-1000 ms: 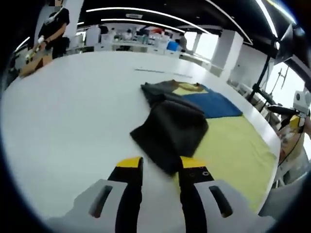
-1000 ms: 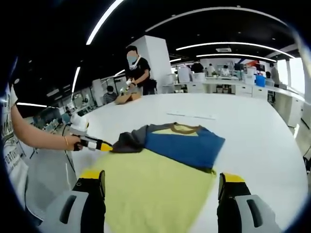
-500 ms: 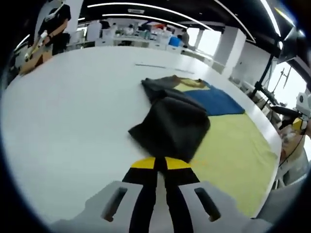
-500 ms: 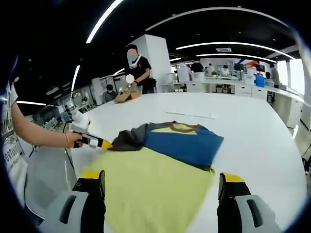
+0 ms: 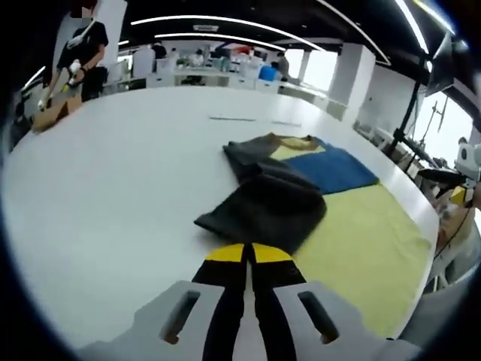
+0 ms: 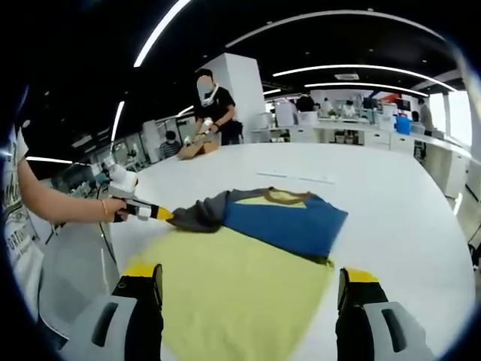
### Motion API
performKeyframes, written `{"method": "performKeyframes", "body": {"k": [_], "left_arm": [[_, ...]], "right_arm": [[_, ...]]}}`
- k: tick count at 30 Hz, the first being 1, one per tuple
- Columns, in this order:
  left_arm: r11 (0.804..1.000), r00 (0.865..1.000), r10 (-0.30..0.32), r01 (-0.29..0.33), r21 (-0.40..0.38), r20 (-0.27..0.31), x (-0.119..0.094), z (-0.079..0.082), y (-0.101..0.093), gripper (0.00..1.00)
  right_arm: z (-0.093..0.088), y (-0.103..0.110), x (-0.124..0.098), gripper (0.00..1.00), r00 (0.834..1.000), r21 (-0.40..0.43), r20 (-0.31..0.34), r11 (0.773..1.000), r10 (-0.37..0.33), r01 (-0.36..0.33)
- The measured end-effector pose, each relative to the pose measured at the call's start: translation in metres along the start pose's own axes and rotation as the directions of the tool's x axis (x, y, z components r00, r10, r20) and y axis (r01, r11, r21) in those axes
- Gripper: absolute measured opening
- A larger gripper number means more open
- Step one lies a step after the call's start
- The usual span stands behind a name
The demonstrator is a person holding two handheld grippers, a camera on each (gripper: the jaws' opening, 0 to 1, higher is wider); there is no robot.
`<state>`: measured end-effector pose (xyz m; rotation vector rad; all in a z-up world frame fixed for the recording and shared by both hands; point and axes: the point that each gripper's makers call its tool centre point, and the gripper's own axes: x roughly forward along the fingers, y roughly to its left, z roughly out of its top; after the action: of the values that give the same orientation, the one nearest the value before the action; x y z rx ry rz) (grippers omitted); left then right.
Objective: Fold the garment on the visible template until the final outline fits inside the template.
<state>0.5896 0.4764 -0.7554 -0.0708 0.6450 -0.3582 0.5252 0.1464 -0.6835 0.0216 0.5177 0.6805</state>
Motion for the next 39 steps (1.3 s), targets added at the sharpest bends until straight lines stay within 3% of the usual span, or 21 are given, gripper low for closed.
{"method": "performKeyframes", "body": {"k": [8,21,34,39], "left_arm": [[1.0,1.0,0.016,-0.016,-0.004,0.022,-0.016,0.013,0.014,0.0],[0.992,0.99,0.122,-0.12,-0.027,0.077,-0.043,0.026,0.047,0.0],[0.973,0.972,0.229,-0.228,-0.031,0.042,-0.058,0.017,0.092,0.0],[0.966,0.965,0.259,-0.258,-0.036,0.046,-0.066,0.017,0.101,0.0]], "right_arm": [[0.0,0.002,0.0,0.96,1.0,-0.005,0.002,1.0,0.006,-0.006],[-0.003,0.005,-0.002,0.97,1.0,-0.016,-0.015,1.0,0.018,-0.019],[-0.002,0.0,-0.007,0.97,1.0,-0.02,-0.021,1.0,0.006,-0.007],[-0.003,0.0,-0.007,0.97,1.0,-0.021,-0.026,1.0,0.003,-0.004]]}}
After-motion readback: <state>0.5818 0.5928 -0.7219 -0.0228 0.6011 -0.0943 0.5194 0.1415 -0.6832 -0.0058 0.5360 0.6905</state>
